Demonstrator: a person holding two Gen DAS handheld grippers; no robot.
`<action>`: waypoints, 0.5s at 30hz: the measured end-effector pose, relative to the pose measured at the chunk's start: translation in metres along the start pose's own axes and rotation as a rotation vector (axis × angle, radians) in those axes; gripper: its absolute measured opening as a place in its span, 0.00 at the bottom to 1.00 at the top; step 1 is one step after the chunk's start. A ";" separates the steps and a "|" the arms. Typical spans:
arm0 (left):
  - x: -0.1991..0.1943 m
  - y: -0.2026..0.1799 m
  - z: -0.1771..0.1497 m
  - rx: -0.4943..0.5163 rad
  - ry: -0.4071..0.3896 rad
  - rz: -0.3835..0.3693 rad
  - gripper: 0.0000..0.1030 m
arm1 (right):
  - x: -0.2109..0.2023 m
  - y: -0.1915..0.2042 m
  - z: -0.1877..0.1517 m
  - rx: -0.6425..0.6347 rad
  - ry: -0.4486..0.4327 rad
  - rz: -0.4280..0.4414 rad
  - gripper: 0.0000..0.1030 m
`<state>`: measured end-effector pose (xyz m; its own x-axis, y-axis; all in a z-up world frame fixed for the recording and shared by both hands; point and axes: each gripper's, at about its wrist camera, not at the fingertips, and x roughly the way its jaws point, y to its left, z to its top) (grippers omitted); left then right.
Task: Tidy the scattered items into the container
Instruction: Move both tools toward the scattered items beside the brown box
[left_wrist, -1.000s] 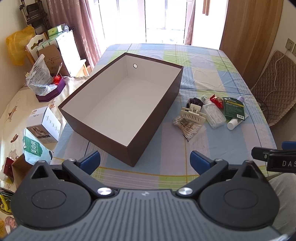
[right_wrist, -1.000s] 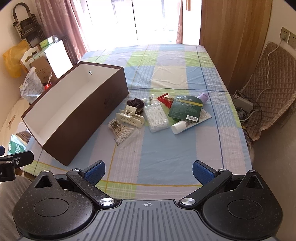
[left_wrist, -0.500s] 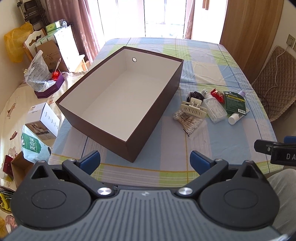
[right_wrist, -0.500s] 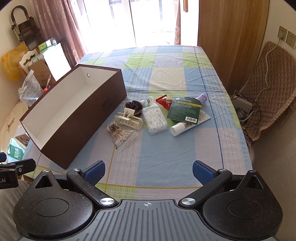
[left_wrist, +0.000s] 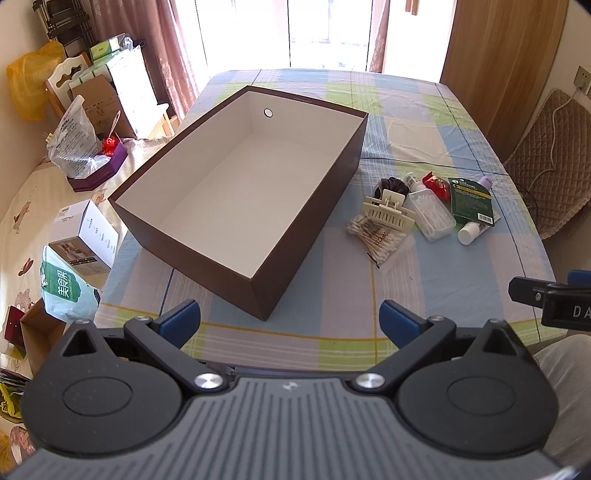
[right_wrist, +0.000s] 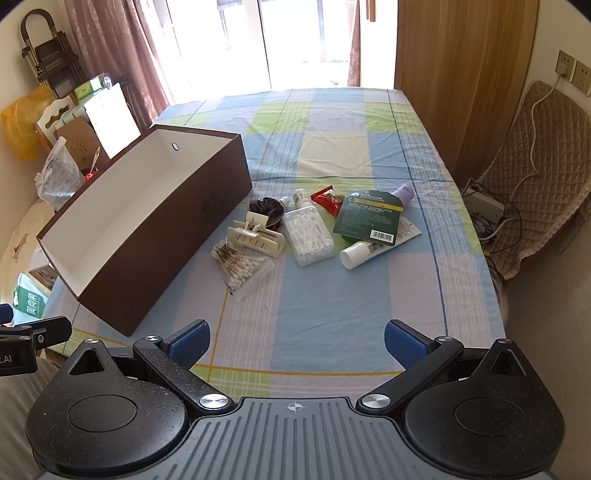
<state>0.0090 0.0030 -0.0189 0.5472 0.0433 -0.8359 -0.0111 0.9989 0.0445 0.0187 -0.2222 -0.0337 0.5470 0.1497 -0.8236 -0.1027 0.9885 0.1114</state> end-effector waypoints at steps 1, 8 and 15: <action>0.000 0.000 0.000 0.000 0.001 0.001 0.99 | 0.000 0.000 0.000 0.000 0.000 0.000 1.00; 0.002 -0.001 0.001 0.000 0.008 0.003 0.99 | 0.002 -0.001 0.000 0.000 0.001 -0.001 1.00; 0.004 0.000 0.001 -0.003 0.011 0.005 0.99 | 0.003 -0.001 -0.001 0.002 0.002 -0.002 1.00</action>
<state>0.0118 0.0031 -0.0220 0.5375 0.0481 -0.8419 -0.0164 0.9988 0.0466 0.0193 -0.2229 -0.0372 0.5459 0.1476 -0.8248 -0.1002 0.9888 0.1106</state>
